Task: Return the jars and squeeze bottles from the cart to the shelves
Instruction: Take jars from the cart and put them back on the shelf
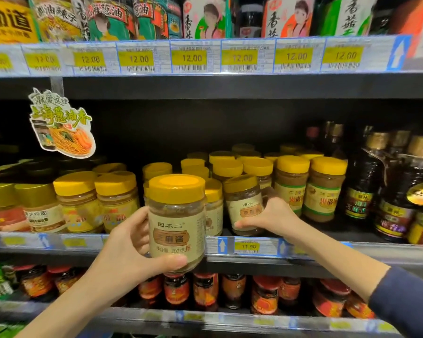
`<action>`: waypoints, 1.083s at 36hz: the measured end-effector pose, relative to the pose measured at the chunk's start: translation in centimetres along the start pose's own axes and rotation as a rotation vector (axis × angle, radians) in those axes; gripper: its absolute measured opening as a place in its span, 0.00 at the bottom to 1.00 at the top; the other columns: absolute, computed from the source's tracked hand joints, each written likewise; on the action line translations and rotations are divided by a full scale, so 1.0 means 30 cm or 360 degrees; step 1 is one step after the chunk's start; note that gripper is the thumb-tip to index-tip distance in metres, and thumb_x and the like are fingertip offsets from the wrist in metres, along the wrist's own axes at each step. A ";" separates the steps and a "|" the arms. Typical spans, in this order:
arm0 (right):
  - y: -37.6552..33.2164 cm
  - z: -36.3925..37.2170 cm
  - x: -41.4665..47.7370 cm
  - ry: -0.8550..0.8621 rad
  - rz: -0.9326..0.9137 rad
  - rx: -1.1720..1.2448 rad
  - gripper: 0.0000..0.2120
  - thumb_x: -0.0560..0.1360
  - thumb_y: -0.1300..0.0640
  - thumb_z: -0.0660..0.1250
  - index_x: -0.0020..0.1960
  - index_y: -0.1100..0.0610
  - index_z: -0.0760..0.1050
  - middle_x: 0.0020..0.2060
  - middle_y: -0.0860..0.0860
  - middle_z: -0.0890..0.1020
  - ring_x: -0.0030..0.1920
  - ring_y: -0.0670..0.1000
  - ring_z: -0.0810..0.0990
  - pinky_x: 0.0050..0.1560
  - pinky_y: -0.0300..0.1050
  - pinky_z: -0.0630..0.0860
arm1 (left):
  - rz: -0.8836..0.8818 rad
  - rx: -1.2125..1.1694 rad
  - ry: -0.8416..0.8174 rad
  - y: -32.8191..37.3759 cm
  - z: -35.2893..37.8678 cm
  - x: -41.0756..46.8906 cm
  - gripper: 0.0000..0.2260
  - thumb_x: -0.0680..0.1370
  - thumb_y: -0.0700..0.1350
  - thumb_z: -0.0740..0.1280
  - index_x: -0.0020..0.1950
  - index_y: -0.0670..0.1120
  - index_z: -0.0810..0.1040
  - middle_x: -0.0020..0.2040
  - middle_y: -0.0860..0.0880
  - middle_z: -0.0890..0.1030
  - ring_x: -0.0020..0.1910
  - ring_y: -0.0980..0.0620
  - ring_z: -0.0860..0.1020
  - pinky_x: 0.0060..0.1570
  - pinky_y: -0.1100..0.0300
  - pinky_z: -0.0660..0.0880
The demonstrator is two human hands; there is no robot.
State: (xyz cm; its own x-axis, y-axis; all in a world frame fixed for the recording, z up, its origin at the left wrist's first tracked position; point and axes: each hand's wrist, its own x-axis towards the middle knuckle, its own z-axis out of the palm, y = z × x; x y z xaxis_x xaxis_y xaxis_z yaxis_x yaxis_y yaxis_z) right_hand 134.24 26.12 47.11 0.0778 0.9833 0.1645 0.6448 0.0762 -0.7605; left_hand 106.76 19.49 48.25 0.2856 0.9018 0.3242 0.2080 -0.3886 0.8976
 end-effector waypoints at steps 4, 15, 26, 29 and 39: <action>-0.004 0.007 0.003 0.0026 0.0015 -0.0078 0.34 0.54 0.45 0.81 0.55 0.55 0.71 0.51 0.49 0.81 0.52 0.49 0.79 0.53 0.45 0.78 | 0.0019 0.0006 -0.0037 -0.001 0.009 0.002 0.37 0.46 0.61 0.80 0.55 0.62 0.75 0.52 0.61 0.83 0.51 0.62 0.81 0.44 0.72 0.77; 0.020 0.039 0.017 0.0064 -0.0118 -0.0377 0.44 0.45 0.29 0.72 0.52 0.56 0.77 0.46 0.49 0.84 0.46 0.46 0.82 0.49 0.45 0.81 | -0.0024 -0.0033 -0.0058 -0.010 0.072 0.020 0.33 0.54 0.44 0.80 0.57 0.52 0.75 0.51 0.60 0.83 0.49 0.59 0.82 0.42 0.70 0.77; 0.021 0.045 0.007 0.0177 -0.0032 -0.0484 0.27 0.55 0.37 0.75 0.39 0.59 0.77 0.34 0.50 0.82 0.37 0.50 0.81 0.38 0.49 0.81 | -0.0038 -0.0047 -0.0106 -0.016 0.189 0.074 0.33 0.60 0.40 0.79 0.62 0.50 0.73 0.53 0.54 0.83 0.51 0.61 0.81 0.45 0.70 0.77; 0.011 0.041 0.010 0.0181 0.0023 -0.0567 0.26 0.59 0.39 0.75 0.42 0.60 0.76 0.37 0.52 0.82 0.40 0.53 0.80 0.41 0.51 0.80 | -0.0033 -0.0048 -0.0125 -0.014 0.217 0.083 0.29 0.62 0.38 0.79 0.59 0.52 0.73 0.52 0.56 0.82 0.50 0.64 0.81 0.43 0.72 0.76; -0.104 -0.213 -0.068 0.0075 -0.0128 0.0285 0.25 0.67 0.49 0.73 0.60 0.54 0.71 0.48 0.51 0.82 0.48 0.49 0.82 0.50 0.48 0.81 | -0.0021 -0.0085 -0.0169 0.016 0.257 0.102 0.31 0.62 0.39 0.79 0.61 0.52 0.72 0.53 0.57 0.82 0.50 0.64 0.80 0.44 0.72 0.75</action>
State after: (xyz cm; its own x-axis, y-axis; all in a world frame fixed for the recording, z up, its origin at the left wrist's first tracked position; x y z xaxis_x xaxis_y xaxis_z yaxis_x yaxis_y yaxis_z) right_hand 136.92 22.84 53.15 0.0697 0.9644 0.2551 0.5053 0.1863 -0.8426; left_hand 114.94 20.60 47.37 0.3814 0.8806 0.2811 0.1632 -0.3634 0.9172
